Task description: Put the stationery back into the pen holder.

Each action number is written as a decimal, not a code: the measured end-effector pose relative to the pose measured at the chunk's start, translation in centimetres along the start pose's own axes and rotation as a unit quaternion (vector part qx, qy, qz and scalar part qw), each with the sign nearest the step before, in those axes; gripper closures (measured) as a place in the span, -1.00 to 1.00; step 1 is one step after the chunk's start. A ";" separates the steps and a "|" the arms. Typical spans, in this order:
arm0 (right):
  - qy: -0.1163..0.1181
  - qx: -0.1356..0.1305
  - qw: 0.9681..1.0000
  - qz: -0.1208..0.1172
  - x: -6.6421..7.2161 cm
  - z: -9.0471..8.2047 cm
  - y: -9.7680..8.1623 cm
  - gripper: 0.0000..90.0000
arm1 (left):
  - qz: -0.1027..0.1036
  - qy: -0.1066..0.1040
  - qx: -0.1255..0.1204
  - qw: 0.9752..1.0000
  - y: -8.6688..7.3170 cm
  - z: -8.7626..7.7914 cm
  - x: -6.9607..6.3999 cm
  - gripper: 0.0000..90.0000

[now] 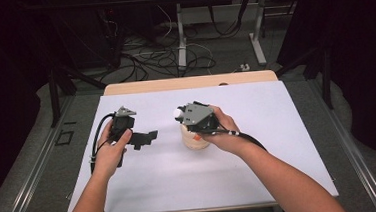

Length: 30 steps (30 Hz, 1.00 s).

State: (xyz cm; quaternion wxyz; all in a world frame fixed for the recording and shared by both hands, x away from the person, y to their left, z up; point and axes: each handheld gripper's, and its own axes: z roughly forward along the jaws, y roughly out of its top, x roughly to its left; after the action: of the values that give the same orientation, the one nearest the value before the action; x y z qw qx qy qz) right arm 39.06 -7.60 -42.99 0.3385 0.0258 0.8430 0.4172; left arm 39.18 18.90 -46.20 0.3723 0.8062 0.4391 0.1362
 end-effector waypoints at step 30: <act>0.029 -0.029 0.971 0.234 -0.1 1.3 -6.2 0.35 | -0.009 0.009 -0.009 1.000 -1.9 0.0 1.1 -0.99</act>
State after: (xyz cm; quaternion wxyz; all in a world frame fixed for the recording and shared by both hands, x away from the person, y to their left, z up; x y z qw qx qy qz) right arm 41.35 -10.74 -47.93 0.2076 0.2002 0.8109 0.5092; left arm 38.67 20.47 -47.71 0.3765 0.7974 0.4489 0.1442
